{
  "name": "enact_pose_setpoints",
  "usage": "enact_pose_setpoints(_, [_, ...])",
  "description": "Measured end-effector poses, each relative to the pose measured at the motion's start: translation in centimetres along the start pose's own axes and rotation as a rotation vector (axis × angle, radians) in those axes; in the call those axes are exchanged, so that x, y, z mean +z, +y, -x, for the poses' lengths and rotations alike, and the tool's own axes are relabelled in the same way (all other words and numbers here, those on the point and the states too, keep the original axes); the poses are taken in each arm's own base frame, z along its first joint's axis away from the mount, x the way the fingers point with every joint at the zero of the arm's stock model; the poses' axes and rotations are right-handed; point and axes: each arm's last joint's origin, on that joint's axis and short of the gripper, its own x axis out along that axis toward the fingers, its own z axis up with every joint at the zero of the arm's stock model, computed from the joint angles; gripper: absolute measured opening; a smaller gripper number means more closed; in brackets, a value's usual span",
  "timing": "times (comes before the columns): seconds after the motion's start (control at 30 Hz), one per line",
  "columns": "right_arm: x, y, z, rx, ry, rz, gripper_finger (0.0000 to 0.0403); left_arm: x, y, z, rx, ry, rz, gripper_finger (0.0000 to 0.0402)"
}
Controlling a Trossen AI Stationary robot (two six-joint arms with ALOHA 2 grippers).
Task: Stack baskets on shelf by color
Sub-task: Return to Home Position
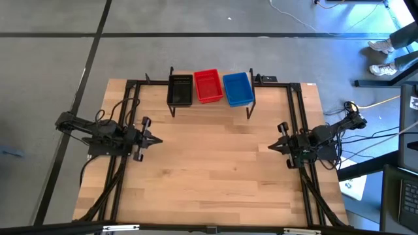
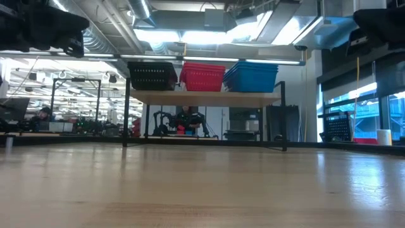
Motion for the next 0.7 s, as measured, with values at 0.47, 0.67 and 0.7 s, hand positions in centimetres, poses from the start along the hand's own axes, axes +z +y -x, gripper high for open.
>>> enact_pose_setpoints(0.47, [-0.02, 0.0, 0.0, 0.0, 0.003, -0.002, 0.0, 0.0, 0.04, 0.0, 0.014, 0.002, -0.025, 0.0])
enact_pose_setpoints(0.67, [-0.02, 0.0, 0.0, 0.0, 0.003, -0.002, 0.0, 0.0, 0.04, 0.0, 0.014, 0.001, -0.025, 0.0])
enact_pose_setpoints(0.7, [-0.02, 0.01, 0.0, 0.001, 0.003, -0.002, 0.0, 0.0, 0.04, 0.0, 0.014, 0.001, -0.025, 0.0])
